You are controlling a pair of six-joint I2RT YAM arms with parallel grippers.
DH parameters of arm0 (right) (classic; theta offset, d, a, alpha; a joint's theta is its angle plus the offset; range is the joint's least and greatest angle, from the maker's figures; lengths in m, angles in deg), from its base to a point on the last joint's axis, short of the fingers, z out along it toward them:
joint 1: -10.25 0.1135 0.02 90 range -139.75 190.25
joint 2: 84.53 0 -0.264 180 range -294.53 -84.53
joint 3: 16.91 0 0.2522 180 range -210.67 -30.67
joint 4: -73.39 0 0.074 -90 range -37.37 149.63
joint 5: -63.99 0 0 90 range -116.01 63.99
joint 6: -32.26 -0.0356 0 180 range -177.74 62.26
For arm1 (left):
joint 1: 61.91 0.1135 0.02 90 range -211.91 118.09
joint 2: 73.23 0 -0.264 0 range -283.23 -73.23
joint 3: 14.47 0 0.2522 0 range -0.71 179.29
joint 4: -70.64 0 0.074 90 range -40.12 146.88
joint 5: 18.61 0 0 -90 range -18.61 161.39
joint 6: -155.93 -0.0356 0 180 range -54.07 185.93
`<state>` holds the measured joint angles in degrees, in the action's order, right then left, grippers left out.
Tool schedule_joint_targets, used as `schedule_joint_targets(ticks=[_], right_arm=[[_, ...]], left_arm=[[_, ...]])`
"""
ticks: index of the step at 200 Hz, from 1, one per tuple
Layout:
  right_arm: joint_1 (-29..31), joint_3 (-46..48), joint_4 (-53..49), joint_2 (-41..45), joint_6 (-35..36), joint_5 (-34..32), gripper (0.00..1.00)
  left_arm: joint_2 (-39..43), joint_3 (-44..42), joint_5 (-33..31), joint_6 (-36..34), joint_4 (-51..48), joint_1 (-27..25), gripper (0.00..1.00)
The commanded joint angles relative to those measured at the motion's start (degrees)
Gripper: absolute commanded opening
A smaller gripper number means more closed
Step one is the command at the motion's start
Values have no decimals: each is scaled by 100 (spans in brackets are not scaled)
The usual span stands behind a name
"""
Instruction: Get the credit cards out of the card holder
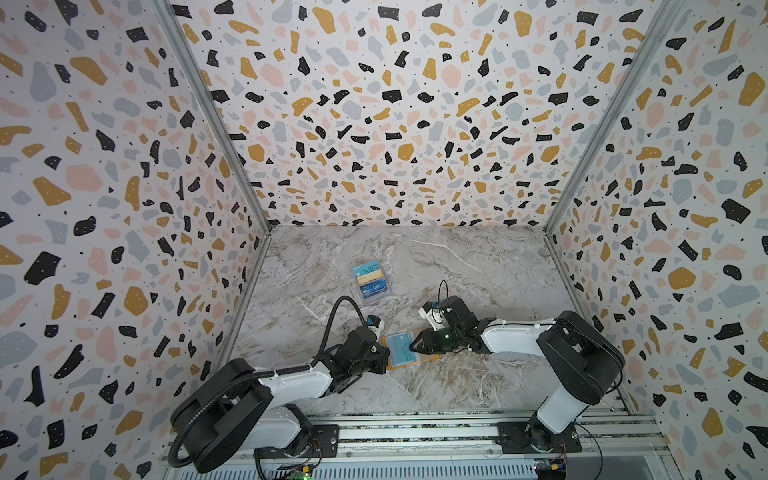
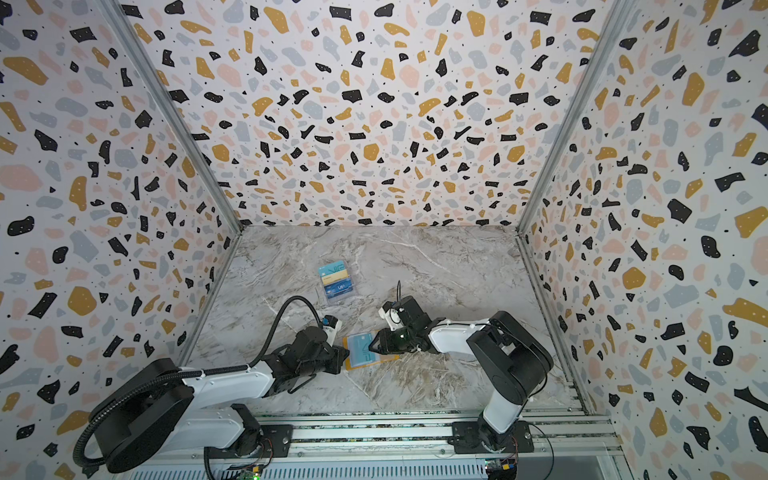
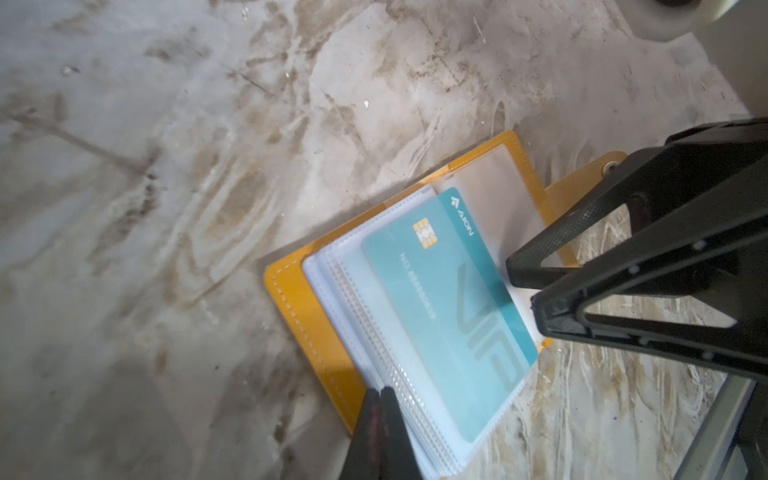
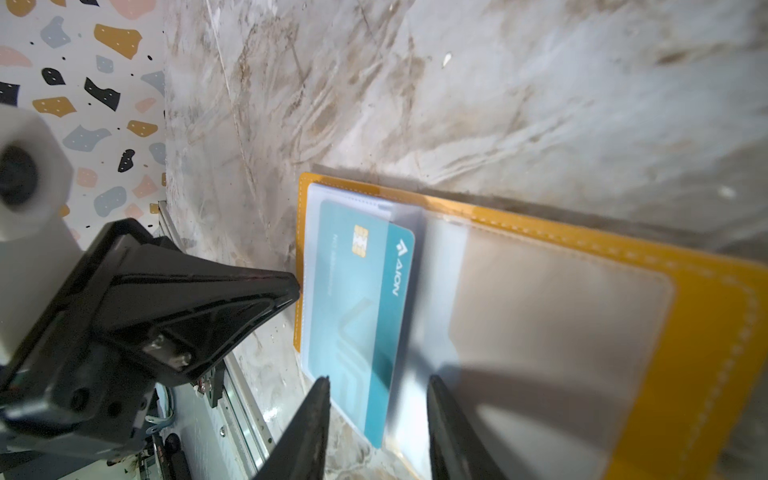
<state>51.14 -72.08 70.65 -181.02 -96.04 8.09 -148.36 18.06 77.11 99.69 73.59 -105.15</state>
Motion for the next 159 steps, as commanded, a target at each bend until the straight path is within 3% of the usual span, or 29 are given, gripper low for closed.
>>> schedule_joint_targets(ticks=[1, 159], right_arm=[[-28, 8, 201, -69, -50, 191, 40], [-185, 549, 1981, -218, -903, 1254, 32]], left_arm=[[-19, 79, 52, -78, 68, -17, 0], [-140, -147, -82, -11, 195, -14, 0]])
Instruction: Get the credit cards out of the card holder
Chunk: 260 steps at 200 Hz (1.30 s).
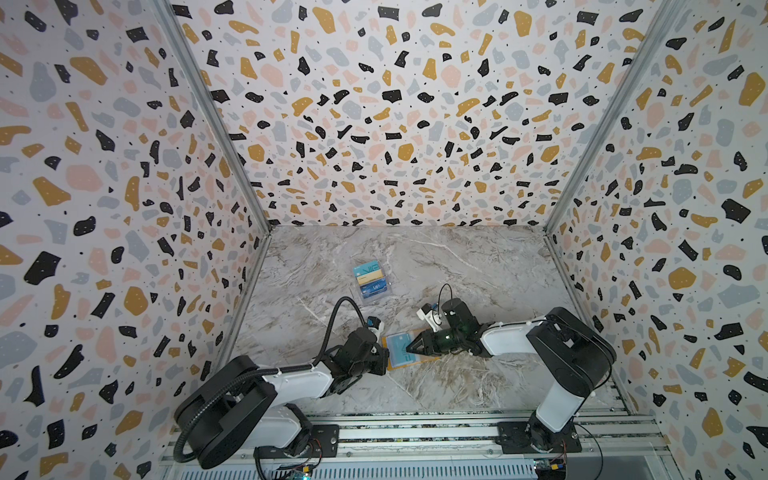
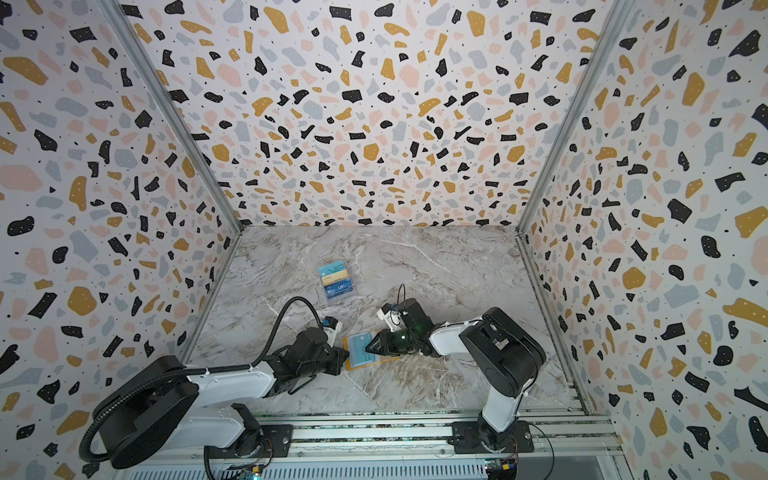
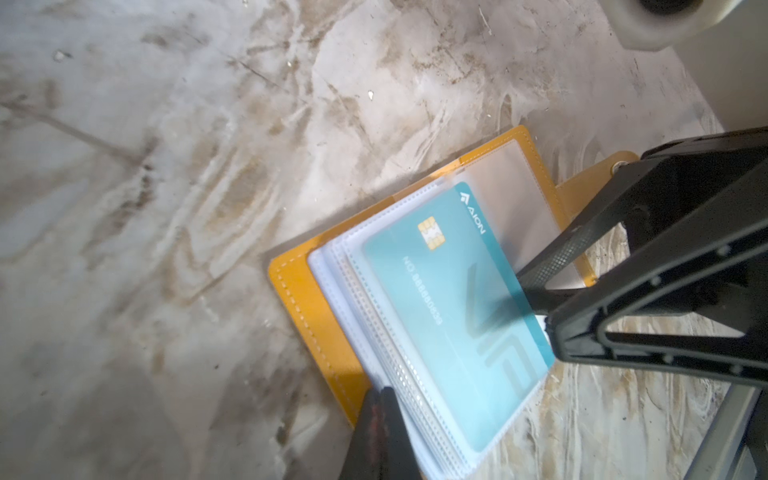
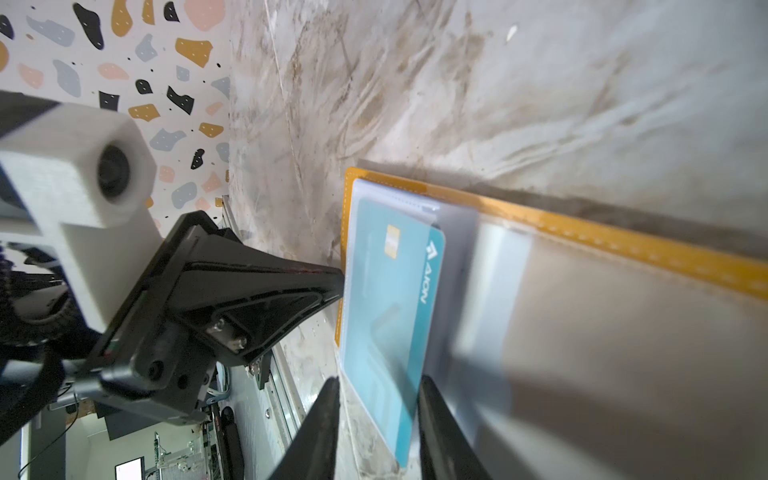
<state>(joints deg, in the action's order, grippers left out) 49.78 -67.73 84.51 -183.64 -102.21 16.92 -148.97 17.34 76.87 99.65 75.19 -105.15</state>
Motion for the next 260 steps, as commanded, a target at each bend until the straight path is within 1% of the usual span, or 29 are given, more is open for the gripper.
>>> schedule_joint_targets(ticks=[1, 38, 100, 215, 237, 245, 260], right_arm=[[-50, 117, 609, 38, -293, 381, 32], [-59, 129, 836, -45, -385, 562, 32], [17, 22, 809, -235, -338, 675, 31], [194, -264, 655, -485, -257, 602, 31], [237, -342, 493, -496, -176, 530, 31], [252, -407, 266, -481, -67, 435, 31], [307, -613, -473, -387, 322, 76, 32]], left_arm=[[-80, -74, -61, -6, 34, -11, 0], [-80, -104, -64, -5, 42, -12, 0], [-52, -150, -73, 30, 85, -11, 0], [-19, -170, -82, 49, 94, -12, 0], [-19, -170, -97, 50, 86, -17, 0], [-19, -170, -104, 52, 78, -17, 0], [-14, -170, -115, 58, 73, -13, 0]])
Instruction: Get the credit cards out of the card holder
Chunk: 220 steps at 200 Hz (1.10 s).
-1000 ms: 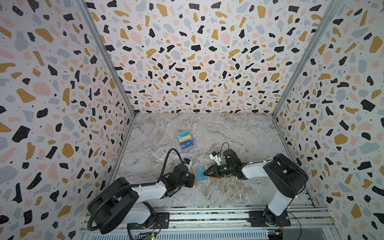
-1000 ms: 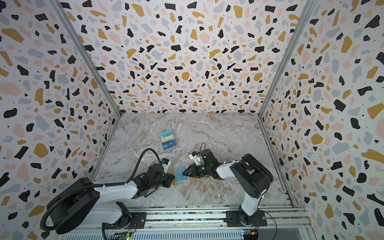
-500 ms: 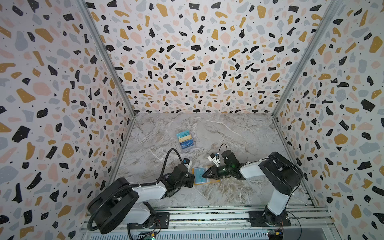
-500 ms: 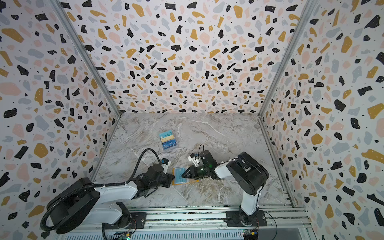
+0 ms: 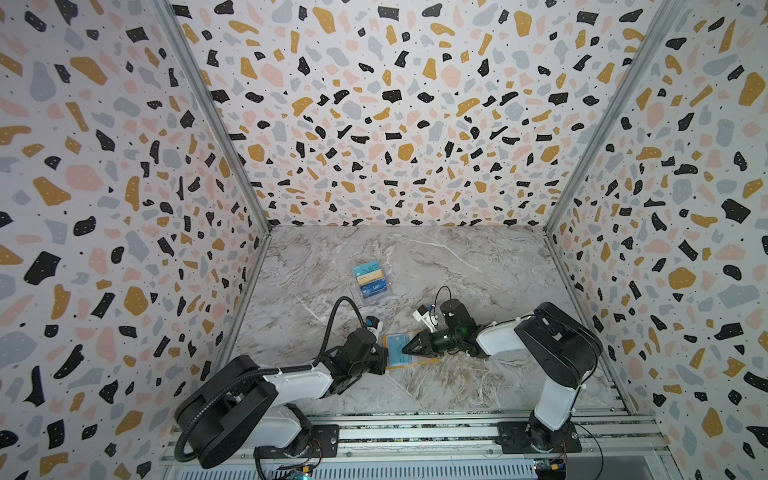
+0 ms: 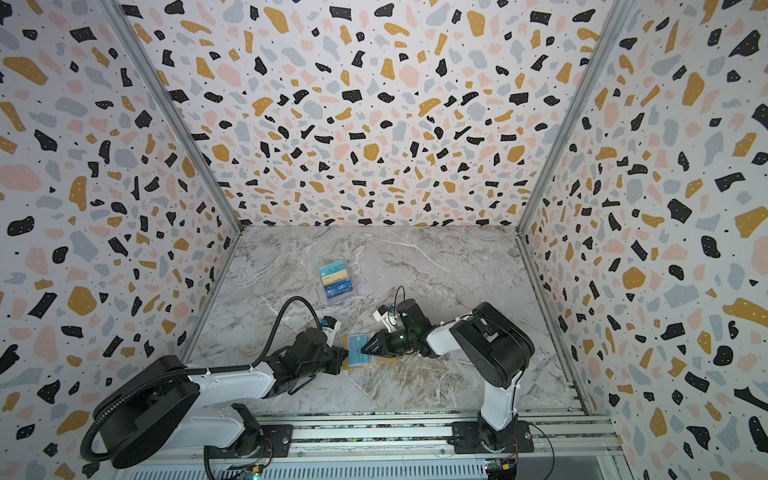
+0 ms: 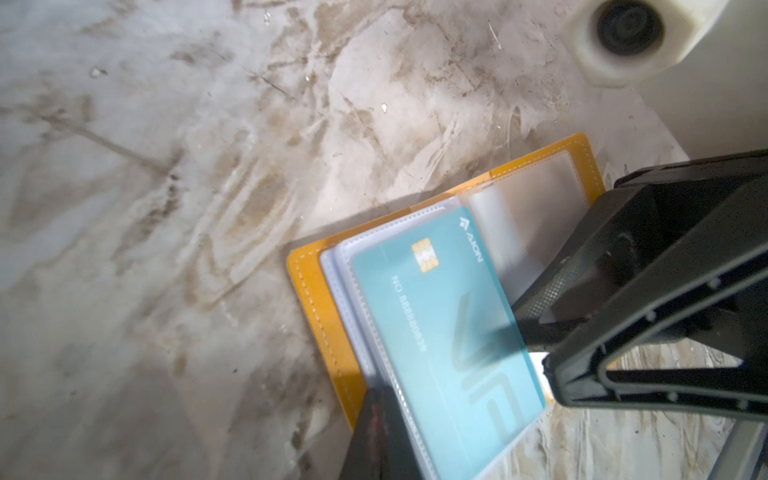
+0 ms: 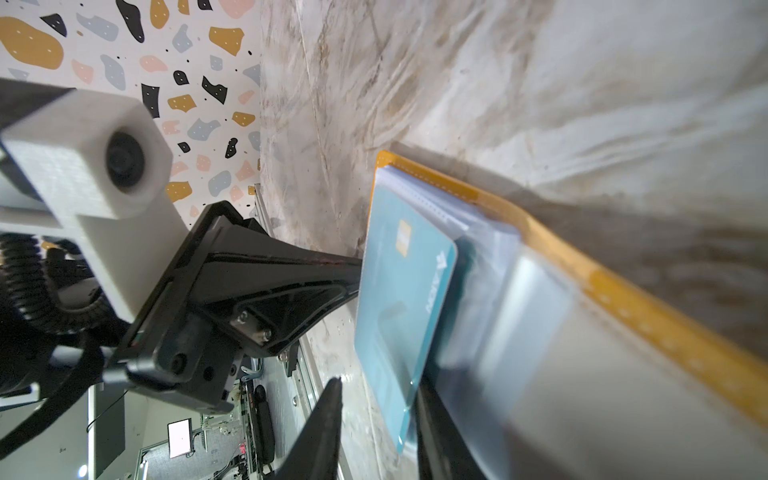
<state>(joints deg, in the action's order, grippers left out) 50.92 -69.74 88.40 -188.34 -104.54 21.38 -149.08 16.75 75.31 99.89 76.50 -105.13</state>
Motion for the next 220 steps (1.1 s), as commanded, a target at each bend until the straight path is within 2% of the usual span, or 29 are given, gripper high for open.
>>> schedule_joint_targets(ticks=[1, 22, 96, 156, 188, 220], right_arm=[[195, -419, -898, 95, 575, -384, 32], [194, -487, -1294, 288, 789, -578, 32], [-29, -429, -1844, 712, 1172, -646, 32], [-50, -198, -788, 559, 654, -30, 32], [-40, -338, -1385, 511, 818, -686, 32], [-33, -390, -1608, 435, 867, -874, 32]], left_arm=[[-6, -106, 39, 33, -56, -18, 0], [-8, -102, 22, 36, -63, -16, 0], [-105, -49, -15, 37, -80, -11, 0], [-105, -119, -23, 66, -19, -16, 0], [-82, -153, -30, 76, -3, -18, 0], [-58, -170, -32, 86, 16, -11, 0]])
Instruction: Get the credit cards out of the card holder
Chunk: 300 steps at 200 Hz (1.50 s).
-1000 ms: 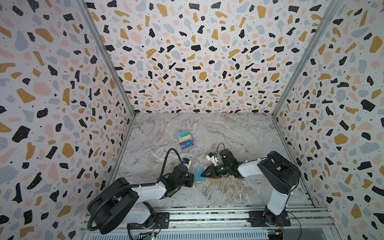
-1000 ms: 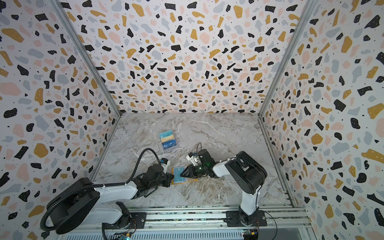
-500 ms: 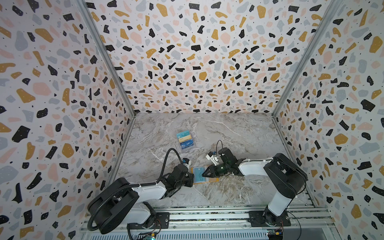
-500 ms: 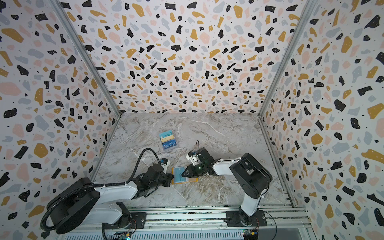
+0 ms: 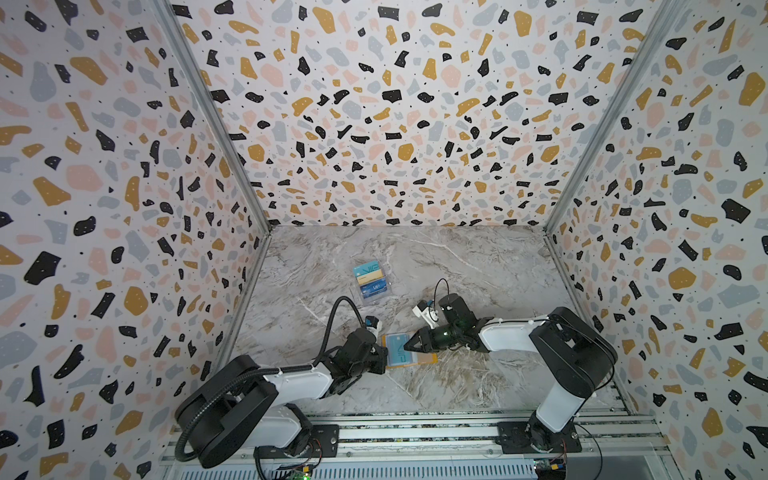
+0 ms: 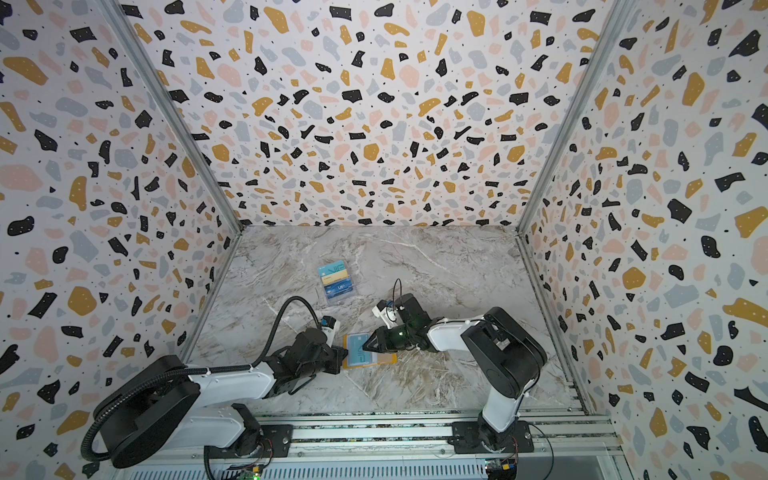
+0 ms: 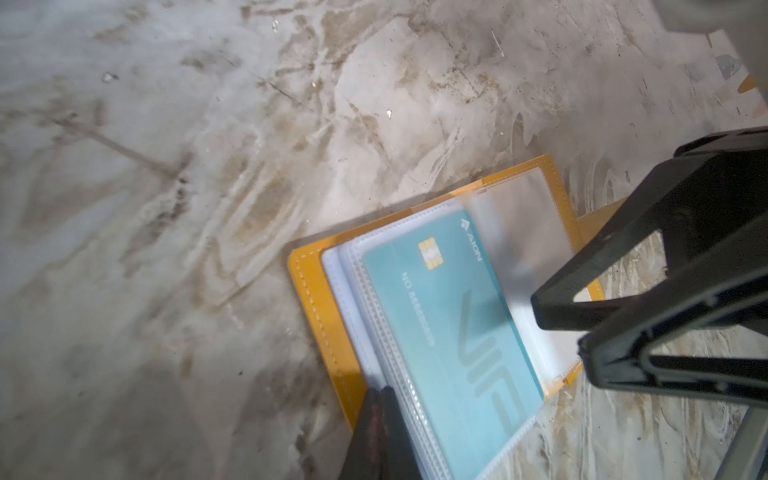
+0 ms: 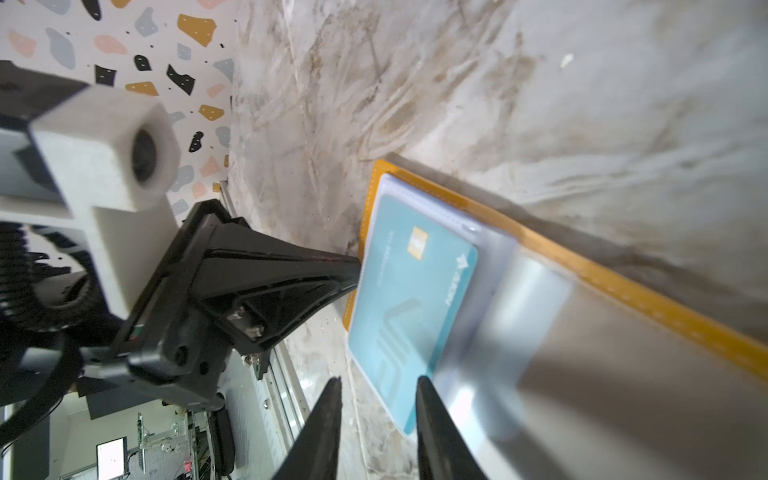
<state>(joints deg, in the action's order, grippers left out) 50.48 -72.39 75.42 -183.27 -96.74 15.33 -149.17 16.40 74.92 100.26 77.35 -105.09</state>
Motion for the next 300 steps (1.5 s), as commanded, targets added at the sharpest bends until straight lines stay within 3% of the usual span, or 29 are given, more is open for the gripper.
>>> schedule_joint_targets(ticks=[1, 139, 300], right_arm=[[11, -126, -312, -69, 86, -268, 32], [227, -232, 138, -217, -187, 33, 30], [161, 198, 1542, -170, -744, 920, 28]], left_arm=[[-47, -136, 7, 48, -69, -16, 0], [18, -262, -1, 82, 16, -22, 0], [-7, -234, -23, 127, 12, -19, 0]])
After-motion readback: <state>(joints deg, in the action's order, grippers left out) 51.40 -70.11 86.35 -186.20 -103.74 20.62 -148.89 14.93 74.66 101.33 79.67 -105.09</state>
